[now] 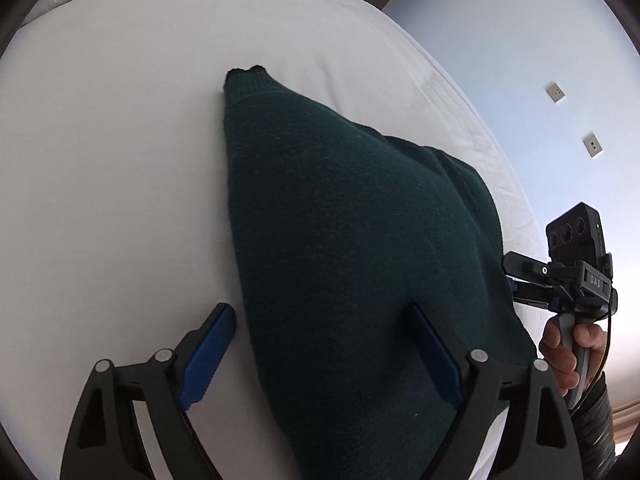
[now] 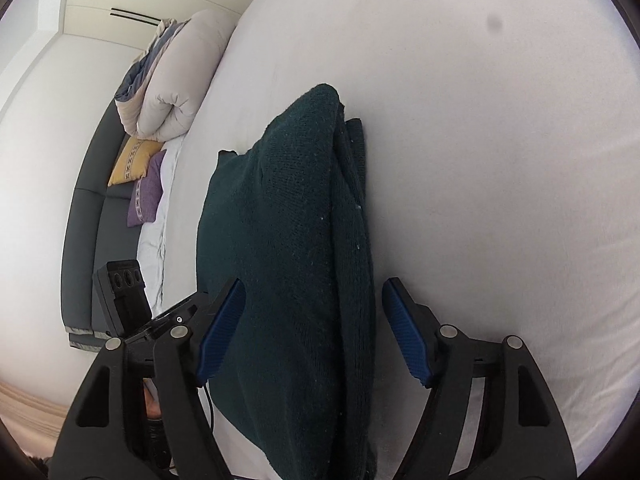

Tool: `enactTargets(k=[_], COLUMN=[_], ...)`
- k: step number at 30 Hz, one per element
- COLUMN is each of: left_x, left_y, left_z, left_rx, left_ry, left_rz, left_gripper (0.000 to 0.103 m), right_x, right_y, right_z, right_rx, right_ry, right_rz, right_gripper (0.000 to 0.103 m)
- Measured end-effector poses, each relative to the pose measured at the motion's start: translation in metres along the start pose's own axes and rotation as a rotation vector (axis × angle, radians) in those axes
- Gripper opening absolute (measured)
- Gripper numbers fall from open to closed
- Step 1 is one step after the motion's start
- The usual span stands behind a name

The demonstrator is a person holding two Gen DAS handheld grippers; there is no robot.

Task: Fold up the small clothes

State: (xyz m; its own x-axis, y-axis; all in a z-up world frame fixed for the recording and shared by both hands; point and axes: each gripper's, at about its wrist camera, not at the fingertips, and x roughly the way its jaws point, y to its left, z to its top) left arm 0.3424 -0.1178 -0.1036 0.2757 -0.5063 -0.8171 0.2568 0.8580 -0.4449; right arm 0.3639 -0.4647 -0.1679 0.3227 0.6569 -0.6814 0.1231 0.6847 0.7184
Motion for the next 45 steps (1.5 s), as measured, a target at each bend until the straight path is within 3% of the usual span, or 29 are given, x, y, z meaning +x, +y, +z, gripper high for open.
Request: enactTargets(k=[3,5,7,9,11,14,19,28,36,45], left_x=[0.008,0.011,0.011,0.010,0.008,0.003,0.002,-0.014,-0.090,-0.199], left_y=[-0.013,-0.014,-0.017,-0.021,-0.028,-0.042,-0.052,-0.060,-0.054,-0.019], left_z=[0.004,0.006,0.006,0.005,0.004,0.001,-0.005,-0.014,-0.052,-0.118], left_rx=[0.033,0.031,0.039,0.059,0.083,0.131,0.166,0.168,0.155,0.165], left_ry=[0.031,0.038,0.037,0.032,0.028,0.018,0.000,-0.033,-0.096,-0.147], left_rz=[0.054,0.063,0.077,0.098,0.123,0.164,0.211,0.209,0.193,0.236], left_gripper=[0.083,0.079,0.076,0.071,0.066,0.054,0.051,0.039,0.036,0.036], right_x=[0.014,0.025,0.032,0.039,0.043,0.048,0.059,0.069,0.051,0.057], right_y=[0.004,0.009,0.015,0.020,0.025,0.042,0.074,0.114,0.181,0.278], right_z=[0.006,0.008,0.009,0.010,0.007,0.003,-0.005,-0.028,-0.075,-0.155], right_rx=[-0.002,-0.018,-0.045,-0.056,-0.074,-0.149,-0.284,-0.433,-0.514,-0.575], right_ry=[0.039,0.055,0.064,0.069,0.061,0.040,0.001,-0.109,-0.191,-0.179], right_rz=[0.006,-0.012,-0.042,-0.079,-0.115,-0.209,-0.380,-0.559,-0.578,-0.459], right_gripper=[0.055,0.054,0.048,0.036,0.032,0.029,0.025,0.021,0.020,0.020])
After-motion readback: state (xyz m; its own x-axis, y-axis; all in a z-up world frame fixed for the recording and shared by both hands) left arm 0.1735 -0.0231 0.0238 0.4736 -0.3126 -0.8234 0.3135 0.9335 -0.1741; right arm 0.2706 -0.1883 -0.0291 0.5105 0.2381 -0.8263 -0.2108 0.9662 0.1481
